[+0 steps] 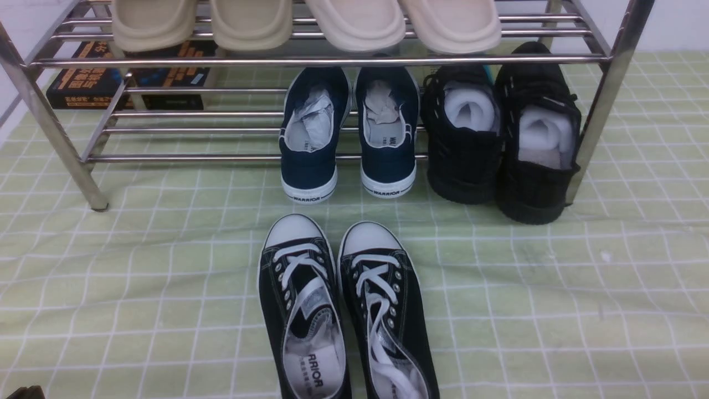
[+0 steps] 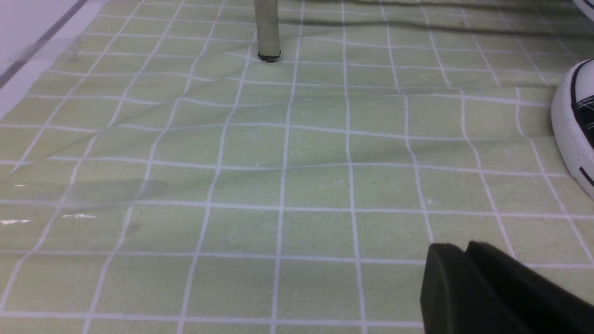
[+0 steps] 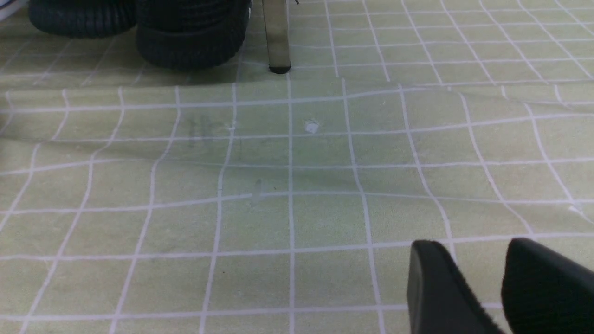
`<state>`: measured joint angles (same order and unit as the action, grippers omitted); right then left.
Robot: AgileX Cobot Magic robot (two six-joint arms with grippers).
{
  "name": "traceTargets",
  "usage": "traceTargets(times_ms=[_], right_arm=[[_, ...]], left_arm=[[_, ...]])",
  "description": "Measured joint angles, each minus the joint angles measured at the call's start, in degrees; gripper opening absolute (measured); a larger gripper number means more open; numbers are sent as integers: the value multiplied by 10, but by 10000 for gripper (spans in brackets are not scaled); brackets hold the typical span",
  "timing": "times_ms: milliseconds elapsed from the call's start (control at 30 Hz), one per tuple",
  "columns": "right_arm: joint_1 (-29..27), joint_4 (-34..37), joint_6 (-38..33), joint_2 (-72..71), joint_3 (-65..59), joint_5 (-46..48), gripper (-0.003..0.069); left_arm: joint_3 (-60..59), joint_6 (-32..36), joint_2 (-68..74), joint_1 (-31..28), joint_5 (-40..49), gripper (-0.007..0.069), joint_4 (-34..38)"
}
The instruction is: Take the shoes off the shelf with your hand from the green coffee tablecloth.
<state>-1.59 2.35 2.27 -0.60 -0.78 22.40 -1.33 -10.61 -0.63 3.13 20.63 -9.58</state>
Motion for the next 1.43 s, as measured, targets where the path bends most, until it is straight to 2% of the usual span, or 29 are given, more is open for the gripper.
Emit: traceTargets(times_ms=[1433], right_arm=[[0, 0, 0, 0, 0, 0, 240]], left_arm=[[0, -1, 0, 0, 1, 101, -8]])
